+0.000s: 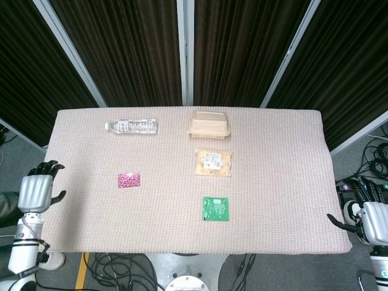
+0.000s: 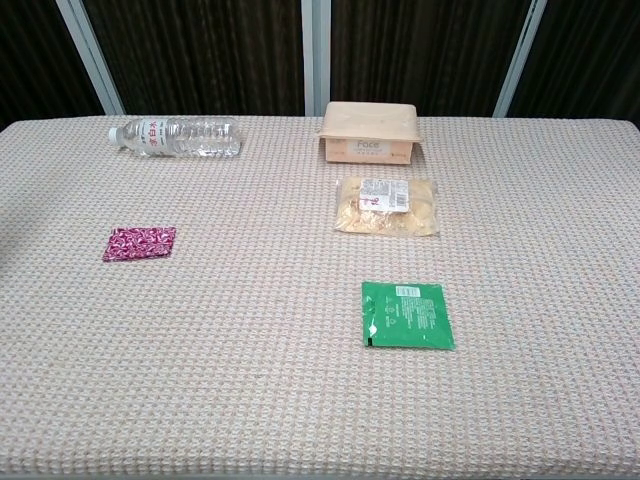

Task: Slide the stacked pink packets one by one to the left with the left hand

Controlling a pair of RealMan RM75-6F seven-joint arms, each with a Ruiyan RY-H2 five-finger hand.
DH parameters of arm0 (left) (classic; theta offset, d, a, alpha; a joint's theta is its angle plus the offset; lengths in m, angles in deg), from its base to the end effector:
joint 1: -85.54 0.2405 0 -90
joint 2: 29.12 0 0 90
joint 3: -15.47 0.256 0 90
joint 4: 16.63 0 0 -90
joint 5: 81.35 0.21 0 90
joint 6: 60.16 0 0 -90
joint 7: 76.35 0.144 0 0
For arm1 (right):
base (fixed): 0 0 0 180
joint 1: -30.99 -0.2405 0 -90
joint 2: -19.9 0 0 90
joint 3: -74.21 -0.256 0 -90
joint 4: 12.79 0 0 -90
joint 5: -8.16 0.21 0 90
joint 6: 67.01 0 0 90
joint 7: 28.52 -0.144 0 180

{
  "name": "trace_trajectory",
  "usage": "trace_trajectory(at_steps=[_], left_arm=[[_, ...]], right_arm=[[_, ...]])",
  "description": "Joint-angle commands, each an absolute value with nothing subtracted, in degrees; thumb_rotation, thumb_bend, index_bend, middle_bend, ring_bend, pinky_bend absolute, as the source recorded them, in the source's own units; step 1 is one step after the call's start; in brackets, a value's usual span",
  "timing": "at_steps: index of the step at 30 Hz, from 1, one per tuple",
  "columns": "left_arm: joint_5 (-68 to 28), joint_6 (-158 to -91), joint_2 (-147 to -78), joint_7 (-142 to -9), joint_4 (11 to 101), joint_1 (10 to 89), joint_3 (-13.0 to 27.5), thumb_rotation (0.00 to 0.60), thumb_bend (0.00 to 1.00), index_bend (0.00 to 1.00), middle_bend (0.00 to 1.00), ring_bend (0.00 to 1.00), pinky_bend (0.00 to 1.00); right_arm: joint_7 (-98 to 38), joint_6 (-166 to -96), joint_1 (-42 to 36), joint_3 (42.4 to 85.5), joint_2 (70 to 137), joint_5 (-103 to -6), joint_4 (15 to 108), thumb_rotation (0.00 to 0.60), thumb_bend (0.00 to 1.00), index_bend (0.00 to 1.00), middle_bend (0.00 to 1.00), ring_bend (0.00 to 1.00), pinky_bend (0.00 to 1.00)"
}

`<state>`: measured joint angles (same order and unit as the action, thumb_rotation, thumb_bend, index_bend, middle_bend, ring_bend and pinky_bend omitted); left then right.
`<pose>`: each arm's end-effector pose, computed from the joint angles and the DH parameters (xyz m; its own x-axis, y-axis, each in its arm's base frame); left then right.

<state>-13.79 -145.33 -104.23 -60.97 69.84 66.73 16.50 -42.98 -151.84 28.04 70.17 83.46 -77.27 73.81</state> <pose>-0.3089 0.2412 0.1106 0.5412 0.0198 0.8407 0.8376 0.0756 -0.5410 -0.3368 -0.1758 0.1763 0.2585 0.0153 0.9659 -0.9655 0.0362 0.2578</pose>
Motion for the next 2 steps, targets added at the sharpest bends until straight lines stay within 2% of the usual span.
trace_trajectory(at_steps=[1,2], left_arm=[[-13.42,-147.52,-102.55,-59.02,73.4,69.33,17.44,0.6,0.23,0.35,0.33,0.23,0.35],[-13.79,-147.94,-102.29,-58.38,74.49,70.07,17.38,0.6,0.23,0.35,0.33,0.23,0.35]], right_arm=[[-42.7,-151.6,28.04,70.19,83.67,-77.0,73.86,0.463,0.06,0.16,0.15,0.03,0.0],[-42.53,-151.47,28.07,70.21,83.72,-76.82,73.91,0.464,0.06,0.16,0.15,0.03,0.0]])
